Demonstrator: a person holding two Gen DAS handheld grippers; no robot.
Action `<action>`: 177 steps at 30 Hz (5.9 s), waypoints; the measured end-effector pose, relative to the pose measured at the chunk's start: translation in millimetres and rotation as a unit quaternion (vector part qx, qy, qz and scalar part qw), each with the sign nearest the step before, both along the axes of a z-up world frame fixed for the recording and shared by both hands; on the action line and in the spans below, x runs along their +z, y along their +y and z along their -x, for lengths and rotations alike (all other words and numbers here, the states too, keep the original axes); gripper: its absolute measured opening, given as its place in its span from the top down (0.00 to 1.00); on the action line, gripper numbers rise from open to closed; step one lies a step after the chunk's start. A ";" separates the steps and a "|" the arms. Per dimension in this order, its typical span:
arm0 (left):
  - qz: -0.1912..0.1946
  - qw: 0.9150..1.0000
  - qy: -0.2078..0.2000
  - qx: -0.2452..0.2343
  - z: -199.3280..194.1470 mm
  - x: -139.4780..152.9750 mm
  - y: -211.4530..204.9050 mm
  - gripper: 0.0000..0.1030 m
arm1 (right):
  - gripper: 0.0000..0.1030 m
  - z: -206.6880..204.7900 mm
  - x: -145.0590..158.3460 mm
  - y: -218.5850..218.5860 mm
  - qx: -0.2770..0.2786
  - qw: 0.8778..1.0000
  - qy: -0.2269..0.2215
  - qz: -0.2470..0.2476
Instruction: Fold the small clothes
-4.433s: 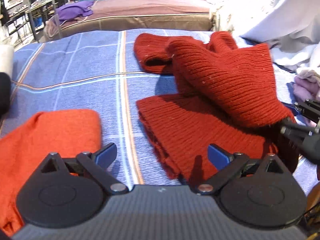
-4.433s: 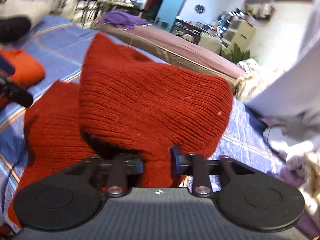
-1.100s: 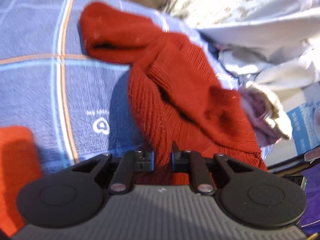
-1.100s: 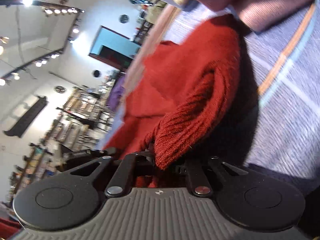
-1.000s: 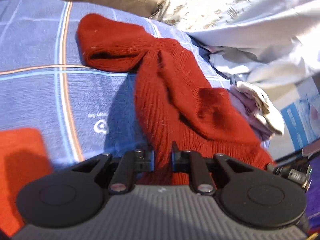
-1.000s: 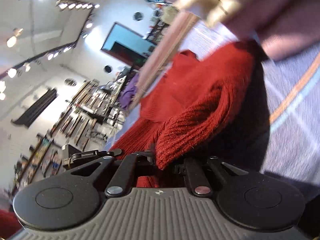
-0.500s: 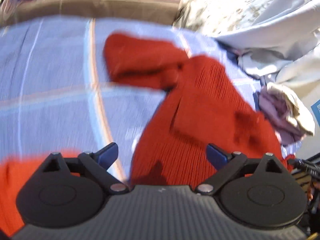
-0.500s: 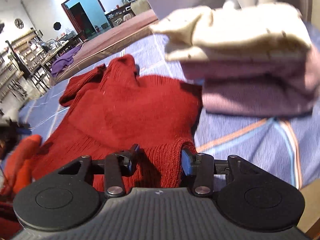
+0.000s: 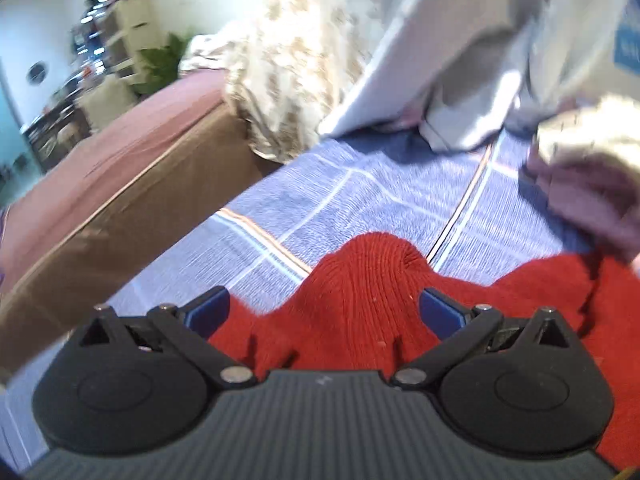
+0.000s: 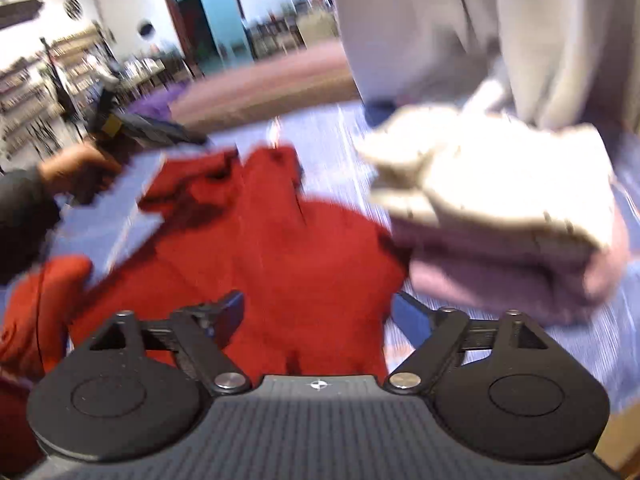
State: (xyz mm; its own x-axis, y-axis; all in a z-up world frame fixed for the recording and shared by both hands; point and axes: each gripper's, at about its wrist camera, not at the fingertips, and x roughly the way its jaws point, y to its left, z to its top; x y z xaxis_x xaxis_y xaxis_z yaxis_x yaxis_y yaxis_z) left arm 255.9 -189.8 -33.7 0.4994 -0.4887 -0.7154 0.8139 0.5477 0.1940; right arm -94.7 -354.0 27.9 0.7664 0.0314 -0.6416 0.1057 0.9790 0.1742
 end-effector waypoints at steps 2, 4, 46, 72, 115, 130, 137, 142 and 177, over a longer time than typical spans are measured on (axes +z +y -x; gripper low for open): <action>-0.024 0.999 0.020 -0.026 -15.4 -18.5 -20.8 0.00 | 0.00 -34.3 -4.5 -2.0 0.008 1.000 -0.013 0.005; -0.024 0.996 0.059 -0.056 -31.4 -34.8 -35.4 0.00 | 0.00 -67.8 -10.5 -3.3 0.010 1.000 -0.018 0.006; 0.192 0.977 0.071 0.058 -18.5 107.7 262.7 0.84 | 0.77 -241.6 66.3 73.3 0.156 0.948 -0.226 0.160; 0.074 0.965 0.106 0.230 -73.6 -50.1 283.6 0.10 | 0.00 -184.3 -73.9 105.3 0.195 0.973 -0.108 0.053; 0.202 0.907 0.091 0.357 -11.1 22.1 402.7 0.18 | 0.00 -133.4 -85.6 133.0 0.120 0.989 -0.055 0.070; 0.150 0.907 0.229 0.320 107.5 -16.7 316.0 0.00 | 0.11 -188.7 -150.6 295.9 0.393 0.863 -0.061 0.312; 0.168 0.884 0.296 0.320 139.4 -56.5 307.3 0.00 | 0.94 -209.1 -101.8 207.0 0.288 0.900 -0.091 0.313; 0.176 0.882 0.302 0.317 140.9 -56.3 307.7 0.00 | 0.95 -223.2 -27.7 80.6 0.137 0.913 -0.092 0.372; 0.116 0.933 0.224 0.257 198.9 -39.6 303.4 0.08 | 0.00 -3.3 -82.1 70.0 0.039 0.993 0.030 0.107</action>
State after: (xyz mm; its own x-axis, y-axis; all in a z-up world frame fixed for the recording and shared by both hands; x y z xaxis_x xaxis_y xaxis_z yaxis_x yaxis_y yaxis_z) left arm 57.0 113.6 -73.3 0.3874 -0.4351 -0.8128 0.4036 0.8727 -0.2748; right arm -91.4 -284.0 -54.2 0.7272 -0.0528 -0.6844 0.0324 0.9986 -0.0426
